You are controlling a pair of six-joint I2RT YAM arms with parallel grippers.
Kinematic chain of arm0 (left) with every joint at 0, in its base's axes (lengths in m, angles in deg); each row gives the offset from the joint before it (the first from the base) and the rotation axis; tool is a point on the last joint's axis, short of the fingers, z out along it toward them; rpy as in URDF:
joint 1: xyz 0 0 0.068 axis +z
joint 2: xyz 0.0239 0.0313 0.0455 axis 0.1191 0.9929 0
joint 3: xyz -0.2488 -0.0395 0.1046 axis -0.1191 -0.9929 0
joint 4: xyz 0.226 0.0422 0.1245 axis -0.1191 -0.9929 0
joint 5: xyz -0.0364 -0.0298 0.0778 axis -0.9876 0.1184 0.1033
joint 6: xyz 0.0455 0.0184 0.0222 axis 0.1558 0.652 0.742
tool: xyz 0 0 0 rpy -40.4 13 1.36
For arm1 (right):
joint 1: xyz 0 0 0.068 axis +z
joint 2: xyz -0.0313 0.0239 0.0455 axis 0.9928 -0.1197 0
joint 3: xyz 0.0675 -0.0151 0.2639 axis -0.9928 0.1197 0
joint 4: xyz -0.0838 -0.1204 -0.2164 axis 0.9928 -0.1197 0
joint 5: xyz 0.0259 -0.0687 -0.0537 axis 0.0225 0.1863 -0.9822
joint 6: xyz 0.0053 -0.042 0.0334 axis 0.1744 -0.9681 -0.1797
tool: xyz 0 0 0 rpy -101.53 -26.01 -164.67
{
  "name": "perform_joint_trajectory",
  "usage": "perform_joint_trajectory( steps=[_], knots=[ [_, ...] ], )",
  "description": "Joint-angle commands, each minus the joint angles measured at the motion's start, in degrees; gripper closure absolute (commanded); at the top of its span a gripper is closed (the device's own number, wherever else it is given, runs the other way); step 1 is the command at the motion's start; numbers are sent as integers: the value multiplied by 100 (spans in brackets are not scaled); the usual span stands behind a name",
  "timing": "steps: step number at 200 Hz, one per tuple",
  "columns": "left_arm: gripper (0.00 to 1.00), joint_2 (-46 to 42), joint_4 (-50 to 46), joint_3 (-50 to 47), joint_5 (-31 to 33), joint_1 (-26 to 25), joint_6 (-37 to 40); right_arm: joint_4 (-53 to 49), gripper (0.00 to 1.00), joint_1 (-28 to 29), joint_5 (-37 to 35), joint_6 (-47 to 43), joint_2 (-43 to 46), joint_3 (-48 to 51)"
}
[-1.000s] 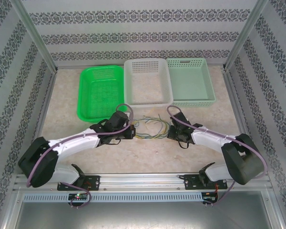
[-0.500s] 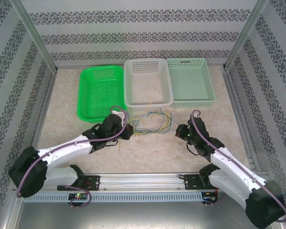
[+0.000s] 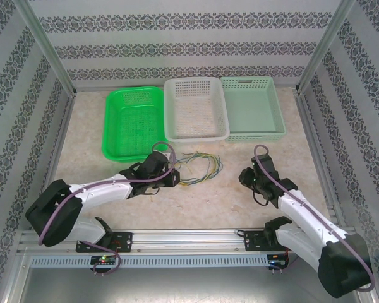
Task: Untangle the cables
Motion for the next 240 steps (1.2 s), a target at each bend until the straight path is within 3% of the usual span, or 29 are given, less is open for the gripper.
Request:
perform_joint_trajectory(
  steps=[1, 17, 27, 74, 118, 166, 240],
  knots=[
    [84, 42, 217, 186, -332, 11, 182, 302, 54, 142, 187, -394, -93, -152],
    [84, -21, 174, 230, -351, 5, 395, 551, 35, 277, 278, -747, -232, -353],
    [84, -64, 150, 243, -375, 4, 533, 640, 29, 386, 323, -982, -429, -516],
    [84, -134, -40, 314, -574, 10, 990, 520, 13, 1087, 155, -1989, -1927, -1491],
    [84, -437, -73, 285, -706, -1, 1368, 408, 13, 1138, -92, -2370, -3178, -2214],
    [84, -1027, 496, -213, -1014, -1, 1505, 661, 16, 1089, 137, -2629, -3860, -2531],
    [84, -1366, 269, -401, -577, 4, 1687, 1290, 18, 1419, 702, -2477, -3696, -2005]
  ],
)
